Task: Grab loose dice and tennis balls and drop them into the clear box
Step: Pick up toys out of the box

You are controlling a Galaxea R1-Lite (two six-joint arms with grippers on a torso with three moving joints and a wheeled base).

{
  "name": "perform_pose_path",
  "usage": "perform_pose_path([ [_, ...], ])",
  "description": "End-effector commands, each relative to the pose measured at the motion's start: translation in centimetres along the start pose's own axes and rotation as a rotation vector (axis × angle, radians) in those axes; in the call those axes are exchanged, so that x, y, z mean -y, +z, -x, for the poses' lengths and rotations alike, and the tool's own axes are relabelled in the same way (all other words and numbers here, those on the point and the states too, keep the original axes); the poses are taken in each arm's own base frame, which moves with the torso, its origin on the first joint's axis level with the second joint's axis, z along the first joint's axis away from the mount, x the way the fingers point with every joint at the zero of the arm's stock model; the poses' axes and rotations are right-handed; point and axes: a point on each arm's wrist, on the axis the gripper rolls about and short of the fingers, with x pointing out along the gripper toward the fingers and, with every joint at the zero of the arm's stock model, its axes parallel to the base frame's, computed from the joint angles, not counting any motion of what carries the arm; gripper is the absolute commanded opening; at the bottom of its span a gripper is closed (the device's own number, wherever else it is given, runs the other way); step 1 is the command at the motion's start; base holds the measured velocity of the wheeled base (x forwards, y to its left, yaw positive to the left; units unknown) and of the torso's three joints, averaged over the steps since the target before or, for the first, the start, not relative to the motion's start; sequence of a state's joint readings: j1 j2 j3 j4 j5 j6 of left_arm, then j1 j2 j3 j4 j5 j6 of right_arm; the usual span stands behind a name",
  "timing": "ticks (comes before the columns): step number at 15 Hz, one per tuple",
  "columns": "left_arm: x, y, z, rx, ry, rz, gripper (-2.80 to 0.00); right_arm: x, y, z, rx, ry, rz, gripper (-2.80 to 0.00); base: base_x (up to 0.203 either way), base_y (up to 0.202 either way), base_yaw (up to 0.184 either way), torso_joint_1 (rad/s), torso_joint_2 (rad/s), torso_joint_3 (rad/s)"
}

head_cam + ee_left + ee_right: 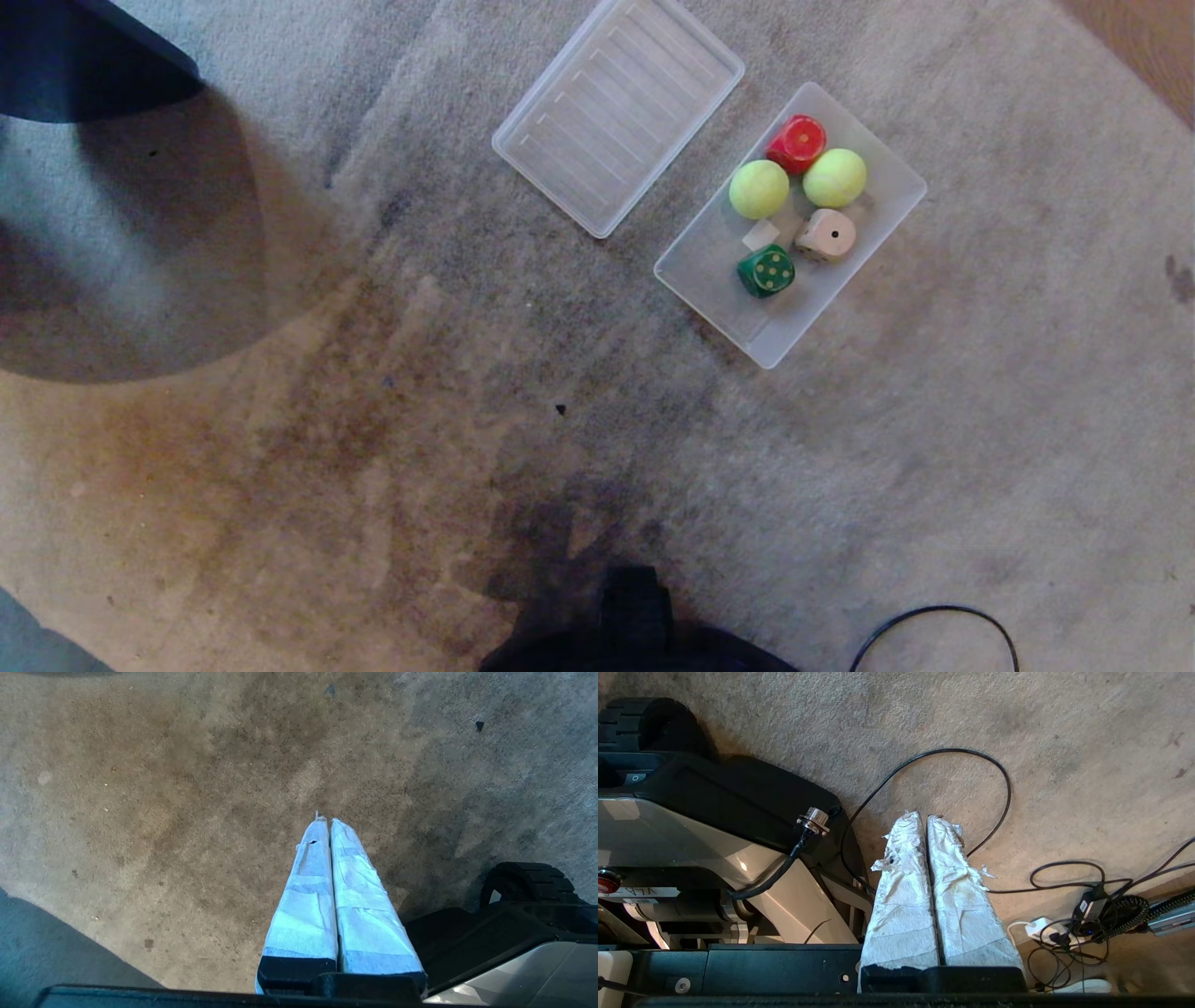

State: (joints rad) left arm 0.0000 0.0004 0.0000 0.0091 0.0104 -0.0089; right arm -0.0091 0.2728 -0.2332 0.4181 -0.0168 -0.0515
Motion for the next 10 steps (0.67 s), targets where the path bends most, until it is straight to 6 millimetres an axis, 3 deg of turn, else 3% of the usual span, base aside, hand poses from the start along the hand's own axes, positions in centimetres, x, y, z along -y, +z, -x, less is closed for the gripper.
perform_pose_path([
  [1, 0.00, -0.04, -0.01, -0.001, 0.000, 0.000, -2.80, 0.00, 0.01, -0.04, -0.007, 0.000, 0.001, -2.80, 0.000, 0.000, 0.000, 0.000, 0.00, 0.000],
  [8, 0.00, -0.04, -0.01, -0.001, 0.000, 0.000, -2.80, 0.00, 0.01, -0.04, -0.007, 0.000, 0.001, -2.80, 0.000, 0.000, 0.000, 0.000, 0.00, 0.000],
  [10, 0.00, -0.04, -0.01, -0.001, 0.000, 0.000, -2.80, -0.08, -0.69, -0.11, 0.065, 0.017, 0.019, -2.80, 0.000, 0.000, 0.000, 0.000, 0.00, 0.000],
])
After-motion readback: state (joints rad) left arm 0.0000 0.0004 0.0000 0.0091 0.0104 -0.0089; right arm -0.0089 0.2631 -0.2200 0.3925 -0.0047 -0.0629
